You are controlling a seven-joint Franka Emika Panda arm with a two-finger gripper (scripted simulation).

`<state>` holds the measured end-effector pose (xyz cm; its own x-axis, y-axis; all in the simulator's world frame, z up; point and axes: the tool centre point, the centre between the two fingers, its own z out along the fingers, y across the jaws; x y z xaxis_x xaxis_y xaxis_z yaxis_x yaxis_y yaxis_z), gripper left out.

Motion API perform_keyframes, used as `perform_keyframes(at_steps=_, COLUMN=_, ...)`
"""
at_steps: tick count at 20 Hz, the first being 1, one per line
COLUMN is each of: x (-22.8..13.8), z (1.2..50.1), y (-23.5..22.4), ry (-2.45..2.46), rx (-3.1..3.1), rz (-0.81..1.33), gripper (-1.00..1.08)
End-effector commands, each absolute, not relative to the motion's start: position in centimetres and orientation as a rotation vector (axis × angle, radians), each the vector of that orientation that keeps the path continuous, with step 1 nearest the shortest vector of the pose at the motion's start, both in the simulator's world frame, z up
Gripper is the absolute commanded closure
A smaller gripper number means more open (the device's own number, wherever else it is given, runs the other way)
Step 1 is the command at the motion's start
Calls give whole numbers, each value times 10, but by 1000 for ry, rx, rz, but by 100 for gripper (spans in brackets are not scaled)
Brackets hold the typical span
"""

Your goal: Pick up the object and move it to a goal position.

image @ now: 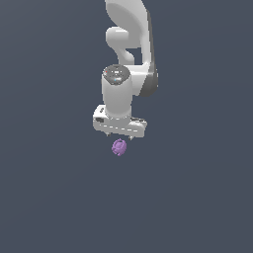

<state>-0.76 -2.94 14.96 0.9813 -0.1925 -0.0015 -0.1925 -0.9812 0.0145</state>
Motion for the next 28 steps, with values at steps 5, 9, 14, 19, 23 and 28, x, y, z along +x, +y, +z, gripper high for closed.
perform_keyframes(at_steps=5, x=-12, z=119, y=-32, ry=-557, rx=3087, rz=-3, gripper=-92)
perform_keyframes(at_steps=9, x=-15, z=105, y=-34, ry=-679, rx=3066, rz=-2, gripper=-92)
perform_keyframes(at_steps=14, x=-17, z=94, y=-35, ry=-774, rx=3044, rz=0, gripper=-92)
perform_keyframes(at_steps=19, x=-18, z=90, y=-36, ry=-805, rx=3037, rz=0, gripper=-92)
perform_keyframes(at_steps=23, x=-18, z=87, y=-36, ry=-797, rx=3038, rz=-1, gripper=-92)
perform_keyframes(at_steps=28, x=-19, z=69, y=-36, ry=-800, rx=3038, rz=-1, gripper=-92)
